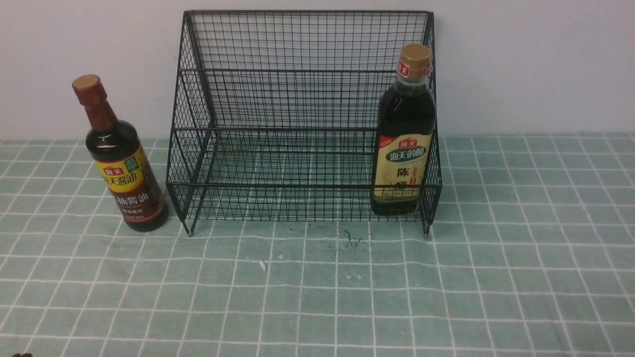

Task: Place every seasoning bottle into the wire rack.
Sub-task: Use the left arm to grab the condiment bottle closest to it

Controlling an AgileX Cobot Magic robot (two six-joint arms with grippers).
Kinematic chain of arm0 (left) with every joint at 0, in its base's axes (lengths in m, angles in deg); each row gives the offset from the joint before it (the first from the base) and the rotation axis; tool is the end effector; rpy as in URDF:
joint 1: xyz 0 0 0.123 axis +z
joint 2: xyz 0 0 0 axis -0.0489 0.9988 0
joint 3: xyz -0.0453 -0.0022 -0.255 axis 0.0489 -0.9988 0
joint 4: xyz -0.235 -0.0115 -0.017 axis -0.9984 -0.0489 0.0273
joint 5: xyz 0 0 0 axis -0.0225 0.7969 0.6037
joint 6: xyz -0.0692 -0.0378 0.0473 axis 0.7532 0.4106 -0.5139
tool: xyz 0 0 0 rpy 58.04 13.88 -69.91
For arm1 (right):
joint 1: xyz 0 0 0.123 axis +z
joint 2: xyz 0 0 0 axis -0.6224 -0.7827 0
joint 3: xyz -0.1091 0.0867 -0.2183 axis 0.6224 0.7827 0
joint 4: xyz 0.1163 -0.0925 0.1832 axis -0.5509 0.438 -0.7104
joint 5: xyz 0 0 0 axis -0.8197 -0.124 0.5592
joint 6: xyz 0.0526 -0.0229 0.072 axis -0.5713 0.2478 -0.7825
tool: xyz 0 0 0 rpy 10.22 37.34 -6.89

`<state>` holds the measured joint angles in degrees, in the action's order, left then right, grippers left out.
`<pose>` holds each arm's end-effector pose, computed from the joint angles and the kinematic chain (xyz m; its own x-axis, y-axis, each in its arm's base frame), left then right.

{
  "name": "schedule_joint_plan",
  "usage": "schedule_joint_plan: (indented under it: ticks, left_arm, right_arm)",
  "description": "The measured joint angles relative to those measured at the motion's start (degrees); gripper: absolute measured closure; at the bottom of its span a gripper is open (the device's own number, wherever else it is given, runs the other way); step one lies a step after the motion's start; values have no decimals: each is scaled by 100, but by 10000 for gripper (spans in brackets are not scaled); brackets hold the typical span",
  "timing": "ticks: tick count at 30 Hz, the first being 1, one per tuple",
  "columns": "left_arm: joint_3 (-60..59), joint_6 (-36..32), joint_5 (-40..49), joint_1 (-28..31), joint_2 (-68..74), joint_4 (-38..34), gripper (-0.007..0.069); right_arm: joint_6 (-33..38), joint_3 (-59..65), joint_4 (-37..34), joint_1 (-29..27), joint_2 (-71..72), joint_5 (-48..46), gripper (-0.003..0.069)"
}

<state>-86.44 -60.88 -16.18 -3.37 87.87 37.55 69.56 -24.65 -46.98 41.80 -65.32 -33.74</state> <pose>0.0634 -0.0004 0.1708 -0.3069 -0.0015 -0.9517 0.0061 1.0000 -0.0035 0.0634 0.0002 0.1731 -0.2978 0.0214 -0.9544 -0.0112 0.9996 0.0260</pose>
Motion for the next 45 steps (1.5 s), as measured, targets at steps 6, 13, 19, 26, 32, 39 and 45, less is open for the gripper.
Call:
schedule_joint_plan:
  ticks: [6, 13, 19, 26, 32, 39, 45]
  left_arm:
    - [0, 0, 0, 0, 0, 0, 631]
    - [0, 0, 0, 0, 0, 0, 631]
    - [0, 0, -25, 0, 0, 0, 631]
    - [-18, 174, -1098, 0, 0, -493, 631]
    - [-18, 544, -2733, 0, 0, -835, 631]
    - [-18, 545, -3867, 0, 0, -898, 631]
    - [84, 492, -4359, 0, 140, -914, 622]
  right_arm:
    - [1, 0, 0, 0, 0, 0, 673]
    - [1, 0, -5, 0, 0, 0, 673]
    - [1, 0, -5, 0, 0, 0, 673]
    - [-3, 0, -9, 0, 0, 0, 673]
    - [-3, 0, -9, 0, 0, 0, 673]
    - [-3, 0, -11, 0, 0, 0, 673]
    - [-3, 0, -11, 0, 0, 0, 673]
